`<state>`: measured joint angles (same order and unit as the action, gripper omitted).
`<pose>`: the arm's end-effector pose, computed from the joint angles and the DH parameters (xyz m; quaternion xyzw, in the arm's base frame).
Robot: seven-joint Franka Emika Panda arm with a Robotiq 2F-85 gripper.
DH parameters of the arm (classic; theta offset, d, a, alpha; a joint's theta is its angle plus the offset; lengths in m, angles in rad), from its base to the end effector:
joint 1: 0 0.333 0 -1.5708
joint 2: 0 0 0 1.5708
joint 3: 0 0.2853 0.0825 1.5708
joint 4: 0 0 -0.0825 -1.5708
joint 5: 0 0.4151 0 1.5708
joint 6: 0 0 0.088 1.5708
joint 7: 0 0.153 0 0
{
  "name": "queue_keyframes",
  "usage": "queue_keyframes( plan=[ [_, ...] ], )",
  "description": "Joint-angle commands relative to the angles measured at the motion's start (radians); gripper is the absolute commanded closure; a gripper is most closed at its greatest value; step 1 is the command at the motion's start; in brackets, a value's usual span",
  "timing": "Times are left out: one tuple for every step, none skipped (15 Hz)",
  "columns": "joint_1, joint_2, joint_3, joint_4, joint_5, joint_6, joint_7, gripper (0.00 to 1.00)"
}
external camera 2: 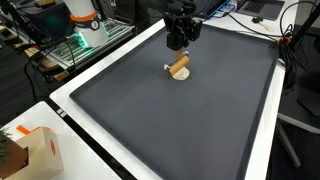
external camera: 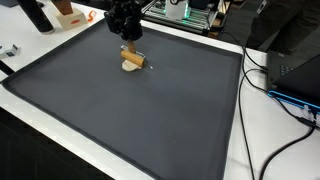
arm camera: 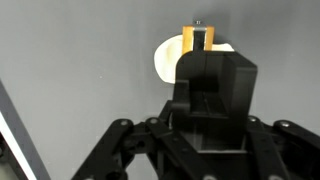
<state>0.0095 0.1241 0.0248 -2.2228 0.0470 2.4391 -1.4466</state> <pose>0.5726 0.0213 0.2298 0.7489 0.6609 0.0464 0.0166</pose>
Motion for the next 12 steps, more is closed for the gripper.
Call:
queue_keyframes(
  plan=[
    [-0.012, 0.011, 0.014, 0.005, -0.003, -0.087, -0.026, 0.76],
    [-0.012, 0.011, 0.013, 0.008, -0.005, -0.102, -0.027, 0.76],
    [-0.012, 0.011, 0.013, 0.010, -0.006, -0.116, -0.027, 0.76],
    [-0.012, 0.009, 0.012, 0.012, -0.007, -0.127, -0.027, 0.76],
    [-0.013, 0.008, 0.012, 0.014, -0.005, -0.138, -0.029, 0.76],
    [-0.014, 0.003, 0.011, 0.014, -0.005, -0.145, -0.029, 0.76],
    [-0.015, -0.002, 0.010, 0.015, -0.002, -0.153, -0.031, 0.76],
    [-0.016, -0.007, 0.009, 0.016, 0.000, -0.159, -0.031, 0.76],
    [-0.018, -0.014, 0.008, 0.017, 0.001, -0.166, -0.032, 0.76],
    [-0.020, -0.019, 0.008, 0.018, 0.006, -0.172, -0.036, 0.76],
    [-0.024, -0.029, 0.006, 0.019, 0.009, -0.177, -0.037, 0.76],
    [-0.026, -0.036, 0.005, 0.019, 0.010, -0.180, -0.037, 0.76]
  ],
)
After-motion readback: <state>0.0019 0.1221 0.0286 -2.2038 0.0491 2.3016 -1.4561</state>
